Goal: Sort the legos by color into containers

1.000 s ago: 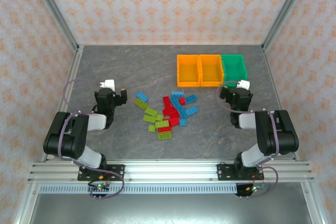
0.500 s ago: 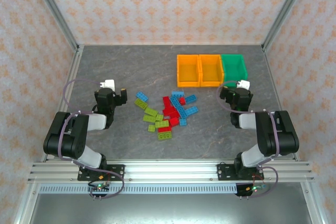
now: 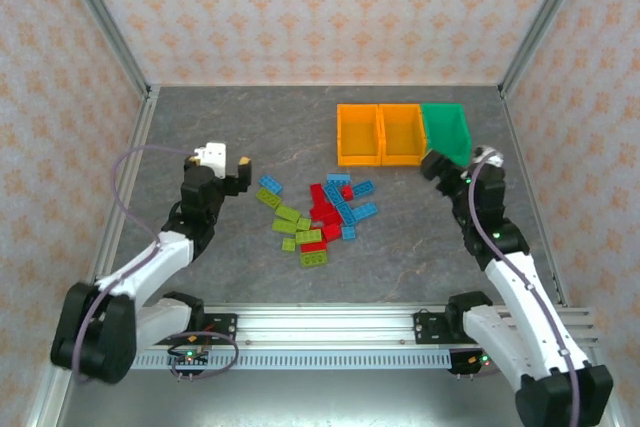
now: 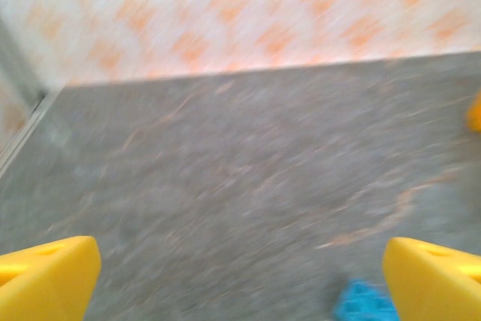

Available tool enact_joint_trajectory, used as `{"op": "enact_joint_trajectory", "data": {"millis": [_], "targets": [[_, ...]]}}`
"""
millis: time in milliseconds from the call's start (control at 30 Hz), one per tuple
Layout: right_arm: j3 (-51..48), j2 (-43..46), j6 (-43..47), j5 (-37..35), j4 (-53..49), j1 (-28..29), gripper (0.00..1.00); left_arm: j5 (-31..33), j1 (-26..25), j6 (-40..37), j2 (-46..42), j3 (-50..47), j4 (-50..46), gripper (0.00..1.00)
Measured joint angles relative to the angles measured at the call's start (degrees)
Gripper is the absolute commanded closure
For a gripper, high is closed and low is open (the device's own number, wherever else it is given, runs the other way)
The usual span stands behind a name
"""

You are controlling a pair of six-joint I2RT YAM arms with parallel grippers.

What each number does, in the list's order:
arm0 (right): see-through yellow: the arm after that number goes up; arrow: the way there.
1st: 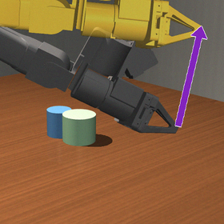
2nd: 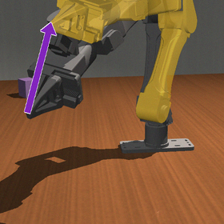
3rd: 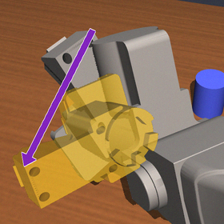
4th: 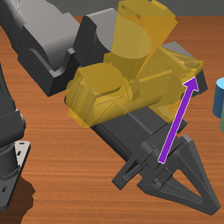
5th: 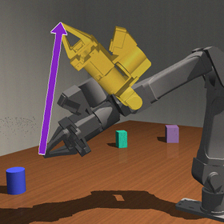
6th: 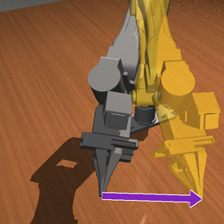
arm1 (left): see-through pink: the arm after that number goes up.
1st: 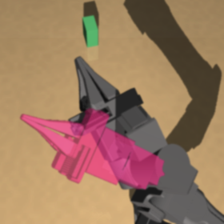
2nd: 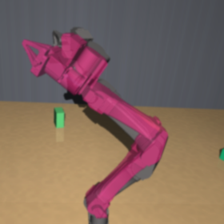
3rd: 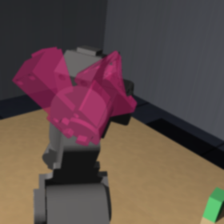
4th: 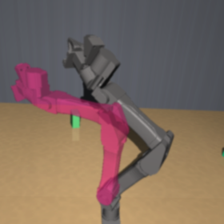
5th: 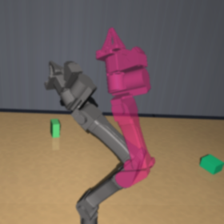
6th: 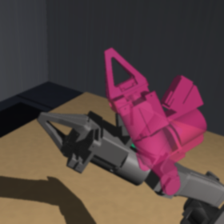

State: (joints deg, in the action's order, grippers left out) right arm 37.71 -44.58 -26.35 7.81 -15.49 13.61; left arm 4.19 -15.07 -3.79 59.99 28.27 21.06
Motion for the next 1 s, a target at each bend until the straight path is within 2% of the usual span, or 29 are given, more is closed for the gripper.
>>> {"op": "enact_joint_trajectory", "data": {"millis": [100, 167, 300, 367, 533, 700, 733, 800, 867, 1000], "targets": [[0.8, -3.0, -3.1, 2.3, -8.8, 11.6, 0.03, -2.0, -9.2, 0.2, -4.8, 4.3, -5.0, 0.00], [2.4, -7.6, -4.2, 3.3, -13.6, 16.6, 0.04, -4.4, -15.6, 0.1, -6.3, 4.8, -5.7, 0.00], [8.2, -18.3, -4.7, 2.8, -20.0, 21.6, 0.06, -6.7, -26.4, -3.1, -6.4, 3.0, -7.5, 0.00], [11.8, -23.8, -4.5, 2.3, -21.4, 23.1, 0.06, -6.6, -29.1, -4.9, -6.3, 0.3, -7.5, 0.00], [20.3, -37.6, -3.3, 0.9, -21.4, 25.7, 0.09, -1.9, -29.9, -7.9, -8.6, -9.1, -7.3, 0.00], [28.0, -47.8, -1.1, -1.7, -21.1, 25.9, 0.26, 4.0, -29.9, -8.3, -15.1, -11.1, -7.3, 0.00], [29.6, -49.4, -0.8, -2.1, -20.9, 25.9, 0.27, 4.6, -29.9, -8.3, -16.0, -11.1, -7.0, 0.00], [33.1, -52.4, -0.4, -2.9, -19.9, 25.9, 0.25, 5.6, -29.9, -8.3, -17.4, -11.1, -6.4, 0.00], [36.2, -55.1, 0.3, -3.8, -19.2, 25.9, 0.18, 6.1, -29.9, -8.3, -17.6, -11.1, -6.3, 0.00], [44.3, -62.4, 0.2, -5.5, -19.2, 25.9, 0.12, 7.0, -29.9, -8.3, -17.0, -11.1, -6.3, 0.00]]}}
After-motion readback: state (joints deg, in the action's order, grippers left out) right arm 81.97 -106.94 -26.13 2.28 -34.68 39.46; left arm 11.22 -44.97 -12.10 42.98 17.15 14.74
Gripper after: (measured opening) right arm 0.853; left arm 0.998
